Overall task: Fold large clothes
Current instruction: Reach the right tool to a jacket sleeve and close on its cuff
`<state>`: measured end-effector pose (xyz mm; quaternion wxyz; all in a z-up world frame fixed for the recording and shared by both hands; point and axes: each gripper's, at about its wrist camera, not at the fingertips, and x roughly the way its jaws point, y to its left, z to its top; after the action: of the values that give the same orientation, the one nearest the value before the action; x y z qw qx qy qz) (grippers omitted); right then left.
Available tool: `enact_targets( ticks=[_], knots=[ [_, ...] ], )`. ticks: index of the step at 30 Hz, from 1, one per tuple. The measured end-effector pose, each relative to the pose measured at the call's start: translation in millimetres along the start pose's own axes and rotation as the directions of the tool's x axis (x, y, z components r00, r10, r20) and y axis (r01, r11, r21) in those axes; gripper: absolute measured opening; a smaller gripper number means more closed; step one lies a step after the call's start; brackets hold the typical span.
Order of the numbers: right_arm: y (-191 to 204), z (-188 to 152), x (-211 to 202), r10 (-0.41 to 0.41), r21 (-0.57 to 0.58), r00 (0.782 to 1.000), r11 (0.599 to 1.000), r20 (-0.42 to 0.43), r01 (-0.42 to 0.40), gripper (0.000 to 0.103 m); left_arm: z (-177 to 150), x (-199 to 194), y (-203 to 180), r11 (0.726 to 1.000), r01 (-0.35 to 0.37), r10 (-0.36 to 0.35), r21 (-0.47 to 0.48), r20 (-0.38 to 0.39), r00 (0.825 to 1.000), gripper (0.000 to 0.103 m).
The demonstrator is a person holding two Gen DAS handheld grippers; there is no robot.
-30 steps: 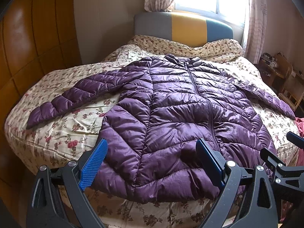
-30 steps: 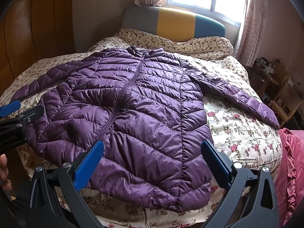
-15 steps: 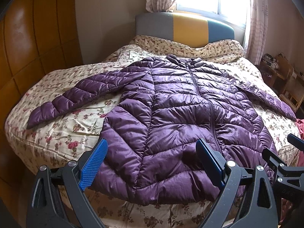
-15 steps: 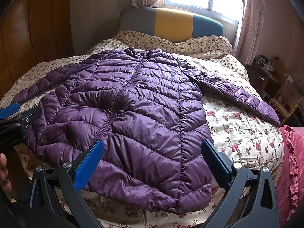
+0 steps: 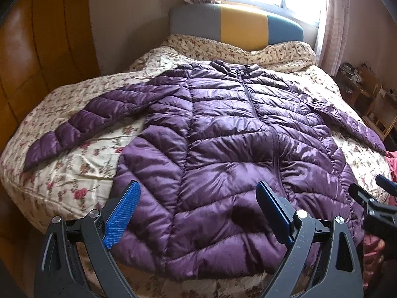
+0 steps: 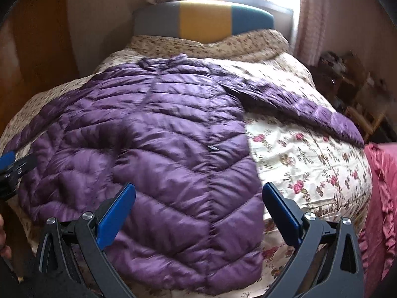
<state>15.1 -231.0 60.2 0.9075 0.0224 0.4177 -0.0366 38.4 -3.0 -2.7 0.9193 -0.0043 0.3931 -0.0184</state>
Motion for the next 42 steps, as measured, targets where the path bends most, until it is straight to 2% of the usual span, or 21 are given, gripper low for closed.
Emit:
enact_targets(
  ticks=[3,8,11,15,20,22,25,28,30,33,35,42],
  knots=[
    [-28.7,9.1,17.7,-0.015,0.076,0.999,0.997,-0.030,0.017,0.101,12.5,13.5,0.0,0.998,0.061,-0.061,-0.013,-0.014,0.998,0.095],
    [-98.8,29.3,51.3,-0.082,0.235,0.994,0.967,-0.077,0.098,0.098,43.9,46.3,-4.5,0.996,0.091,-0.091,-0.007,-0.038,0.995,0.095],
    [-145.1,39.5,69.0,-0.122,0.340,0.987,0.928,-0.103,0.150,0.093,62.3,69.0,-7.2,0.996,0.083,-0.084,-0.011,-0.049,0.995,0.095],
    [-216.3,47.6,87.9,-0.143,0.524,0.982,0.831,-0.126,0.188,0.085,86.2,100.8,-15.7,0.996,0.087,-0.086,0.008,-0.071,0.994,0.095],
    [-302.6,48.7,97.2,-0.157,0.744,0.982,0.643,-0.102,0.180,0.078,110.7,135.8,-23.9,0.996,0.090,-0.088,0.024,-0.078,0.993,0.095],
    [-332.1,45.1,98.6,-0.163,0.808,0.982,0.564,-0.091,0.168,0.076,117.7,148.4,-25.3,0.995,0.096,-0.094,0.022,-0.080,0.992,0.095],
    [-367.0,41.9,99.7,-0.187,0.867,0.979,0.471,-0.082,0.163,0.073,128.9,168.3,-28.8,0.996,0.089,-0.086,0.026,-0.082,0.993,0.095],
    [-389.5,45.2,99.3,-0.213,0.891,0.974,0.425,-0.075,0.161,0.071,138.7,187.3,-30.9,0.996,0.083,-0.080,0.030,-0.090,0.993,0.095],
    [-401.4,48.7,98.8,-0.232,0.895,0.970,0.411,-0.079,0.171,0.068,143.0,198.2,-32.2,0.996,0.082,-0.079,0.027,-0.097,0.992,0.095],
    [-408.9,58.3,105.9,-0.257,0.887,0.962,0.417,-0.094,0.198,0.059,147.1,210.7,-33.2,0.997,0.081,-0.079,0.018,-0.106,0.991,0.095],
    [-409.1,63.4,112.0,-0.268,0.876,0.958,0.432,-0.100,0.212,0.048,150.3,219.1,-32.9,0.997,0.082,-0.081,0.009,-0.113,0.990,0.095],
    [-399.6,76.6,127.3,-0.291,0.826,0.949,0.501,-0.121,0.259,0.032,159.4,236.1,-36.9,0.994,0.110,-0.109,0.002,-0.135,0.985,0.095]
  ],
)
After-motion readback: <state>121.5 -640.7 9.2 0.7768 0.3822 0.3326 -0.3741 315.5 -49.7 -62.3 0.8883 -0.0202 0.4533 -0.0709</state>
